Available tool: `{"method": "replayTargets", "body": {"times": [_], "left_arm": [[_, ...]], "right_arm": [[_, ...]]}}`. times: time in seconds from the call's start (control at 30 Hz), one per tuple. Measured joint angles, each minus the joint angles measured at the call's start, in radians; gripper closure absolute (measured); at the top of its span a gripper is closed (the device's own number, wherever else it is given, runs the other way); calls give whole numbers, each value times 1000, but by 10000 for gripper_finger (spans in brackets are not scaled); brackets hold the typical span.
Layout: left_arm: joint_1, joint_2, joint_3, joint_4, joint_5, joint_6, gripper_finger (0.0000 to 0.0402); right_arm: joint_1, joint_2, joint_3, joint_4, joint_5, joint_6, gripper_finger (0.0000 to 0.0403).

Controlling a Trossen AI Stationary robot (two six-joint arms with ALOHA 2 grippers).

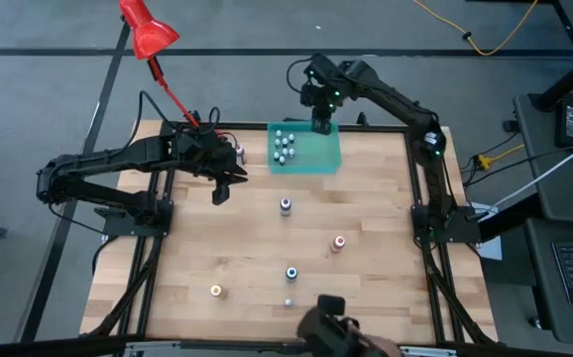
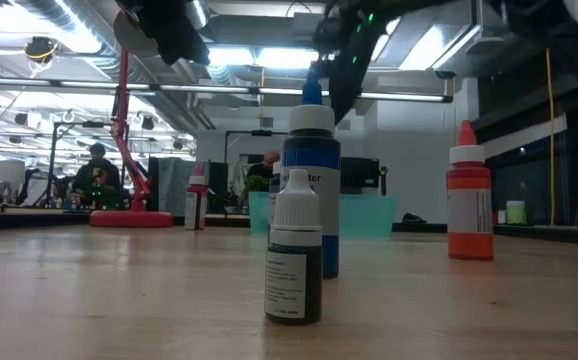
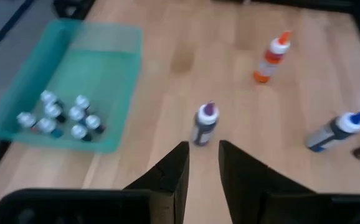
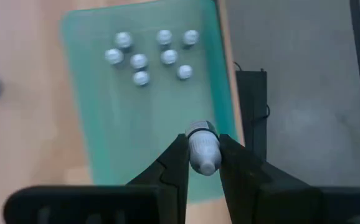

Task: Pick & Place food coloring
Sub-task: Put the small green food coloring bottle into the green bin

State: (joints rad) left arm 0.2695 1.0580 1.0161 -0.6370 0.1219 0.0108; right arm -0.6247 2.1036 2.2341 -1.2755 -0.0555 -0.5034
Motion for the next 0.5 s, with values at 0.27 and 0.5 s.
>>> {"method": "replayTargets", "body": {"times": [0.27, 0.5], "left_arm": [[0, 0, 0, -2, -42, -54, 320], [0, 0, 0, -3, -50, -69, 320]], "right_arm": [[5, 147, -1, 48, -68, -3, 327], [20, 214, -1, 69, -78, -25, 331]]}}
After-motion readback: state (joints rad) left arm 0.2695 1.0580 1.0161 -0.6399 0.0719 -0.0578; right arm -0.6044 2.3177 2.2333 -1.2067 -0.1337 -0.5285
